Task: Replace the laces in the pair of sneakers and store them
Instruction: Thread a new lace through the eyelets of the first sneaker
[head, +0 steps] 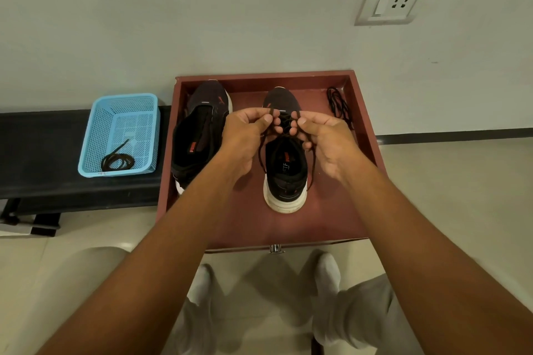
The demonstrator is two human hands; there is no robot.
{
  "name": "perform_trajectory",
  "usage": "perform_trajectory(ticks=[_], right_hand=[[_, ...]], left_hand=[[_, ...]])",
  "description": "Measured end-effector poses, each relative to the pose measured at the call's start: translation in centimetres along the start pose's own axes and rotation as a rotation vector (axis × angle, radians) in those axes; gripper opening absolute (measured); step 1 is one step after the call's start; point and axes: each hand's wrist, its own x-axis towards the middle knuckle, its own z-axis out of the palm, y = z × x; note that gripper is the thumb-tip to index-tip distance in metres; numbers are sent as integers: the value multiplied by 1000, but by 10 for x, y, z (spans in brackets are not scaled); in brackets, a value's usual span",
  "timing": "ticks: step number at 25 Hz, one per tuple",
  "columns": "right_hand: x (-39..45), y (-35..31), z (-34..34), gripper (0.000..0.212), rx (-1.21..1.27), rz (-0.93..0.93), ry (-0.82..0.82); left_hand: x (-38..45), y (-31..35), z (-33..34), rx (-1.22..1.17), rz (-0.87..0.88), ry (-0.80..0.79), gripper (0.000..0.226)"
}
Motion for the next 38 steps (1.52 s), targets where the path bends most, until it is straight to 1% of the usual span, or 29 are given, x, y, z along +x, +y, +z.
perform_trajectory(ticks=[2, 5, 10, 13, 15, 18, 20, 24, 26, 29, 32, 34, 36, 38], right_hand=[[2, 0, -2, 20, 8, -1, -15], [2, 1, 1, 17, 15, -30, 8], [3, 0, -3, 24, 0, -6, -15], [3, -2, -2, 27, 3, 4, 14], [3, -2, -2, 30, 26, 20, 12], [4, -3, -2, 23, 30, 51, -10], [7, -3, -3, 20, 25, 69, -34], [7, -4, -1, 19, -43, 37, -53], [6, -6, -2, 17, -100, 11, -38], [5, -8, 1, 16, -205, -43, -43], [2, -12, 5, 19, -254, -93, -80], [2, -14, 5, 18, -288, -97, -101], [3, -16, 3, 16, -304, -76, -124], [2, -18, 3, 21, -320, -73, -130]], left_hand=[[0, 1, 3, 7, 29, 5, 14], [0, -1, 5, 1, 55, 31, 13], [-1, 2, -2, -10, 19, 25, 14], [0, 3, -5, 2, 6, 32, 19], [2, 3, -7, 45, 11, 1, 17], [6, 2, -10, 152, 51, -76, 11], [8, 5, -9, 219, 87, -112, 14], [13, 12, -12, 301, 157, -143, 12], [15, 16, -17, 328, 176, -167, 17], [17, 18, -20, 338, 183, -204, 31], [18, 15, -18, 339, 201, -225, 32], [19, 13, -16, 347, 216, -205, 25], [18, 11, -14, 335, 215, -149, 18], [16, 9, -10, 320, 216, -108, 14]])
